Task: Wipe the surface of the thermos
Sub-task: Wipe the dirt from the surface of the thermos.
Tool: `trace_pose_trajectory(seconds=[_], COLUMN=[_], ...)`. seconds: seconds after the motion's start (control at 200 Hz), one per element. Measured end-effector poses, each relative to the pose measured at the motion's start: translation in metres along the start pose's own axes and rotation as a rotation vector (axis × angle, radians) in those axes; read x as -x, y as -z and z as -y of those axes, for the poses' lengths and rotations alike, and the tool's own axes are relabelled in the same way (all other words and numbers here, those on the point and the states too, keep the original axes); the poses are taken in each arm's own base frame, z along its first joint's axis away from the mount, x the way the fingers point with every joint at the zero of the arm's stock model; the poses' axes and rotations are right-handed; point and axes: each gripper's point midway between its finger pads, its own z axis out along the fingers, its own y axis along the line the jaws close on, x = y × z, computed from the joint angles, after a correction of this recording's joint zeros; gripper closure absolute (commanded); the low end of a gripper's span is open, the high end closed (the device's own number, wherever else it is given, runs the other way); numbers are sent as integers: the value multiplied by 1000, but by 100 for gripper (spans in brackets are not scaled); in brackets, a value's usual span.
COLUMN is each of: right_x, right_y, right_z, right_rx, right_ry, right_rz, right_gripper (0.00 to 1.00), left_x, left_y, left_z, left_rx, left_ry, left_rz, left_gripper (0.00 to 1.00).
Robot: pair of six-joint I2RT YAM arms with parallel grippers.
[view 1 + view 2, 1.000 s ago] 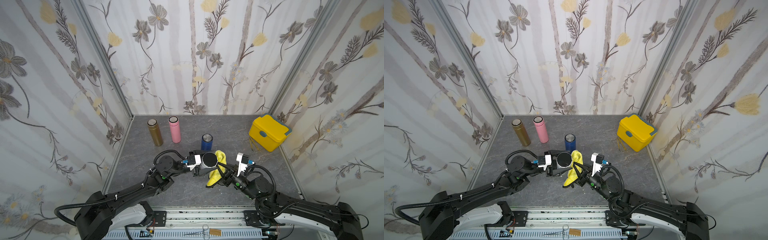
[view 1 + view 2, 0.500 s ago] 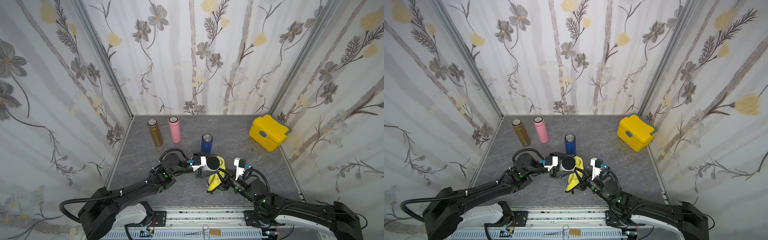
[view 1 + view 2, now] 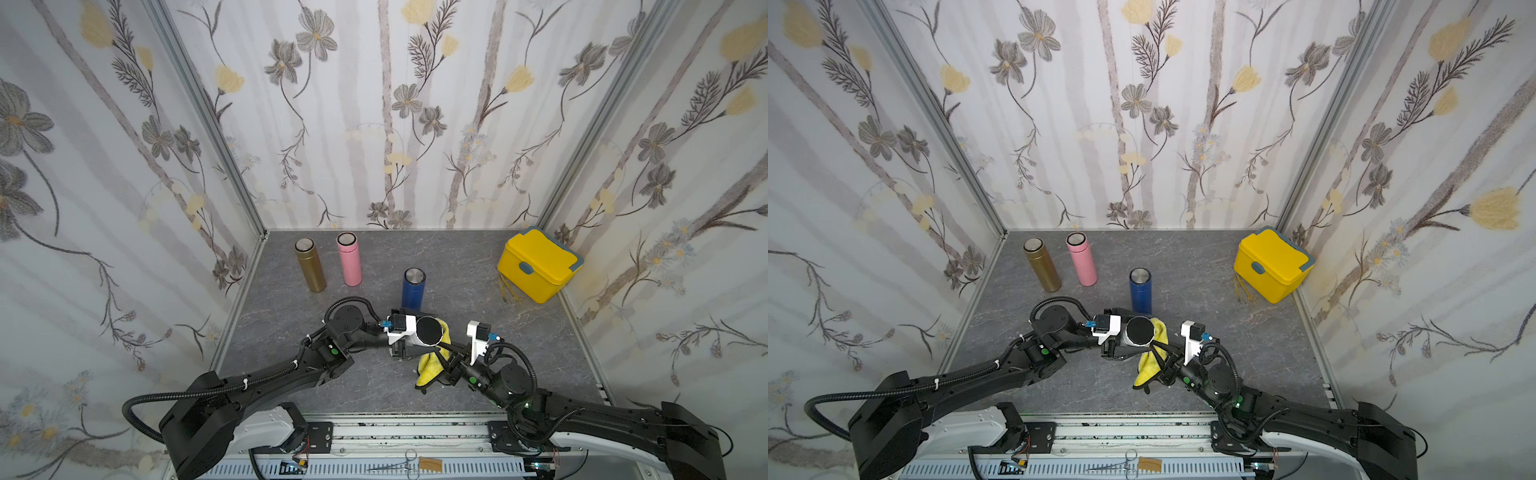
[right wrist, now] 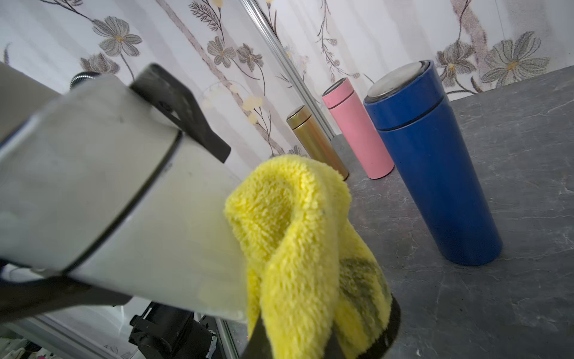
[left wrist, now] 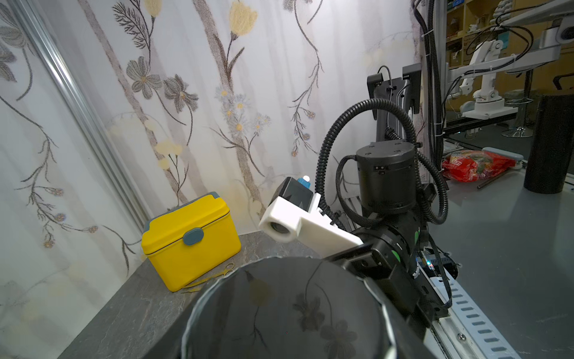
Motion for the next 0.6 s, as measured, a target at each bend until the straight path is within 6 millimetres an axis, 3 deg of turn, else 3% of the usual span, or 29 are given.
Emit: trace_pose_trajectory(seconds=[0.21,0.29,0.39,0.525,0.6], right_x=[60,66,56,4,6], right_y=[-10,-14,-17,-15,-18], right_z=[-31,-37,-26,9,7], right_rx=[4,11,-7,-63,-66], right_ry=[12,16,6,2,5], right_rz=[119,133,146,27,16], right_gripper=[100,100,100,100,100], left_x=[17,20,15,0,1], left_y=[0,0,0,-1,0], left_z=[-4,-3,-5,1,1], left_rx=[14,11,14,-16,-15], left_ry=[-64,-75,-57,-3,-6], left_rz=[51,64,44,-7,-5], left_gripper=[100,100,100,100,100])
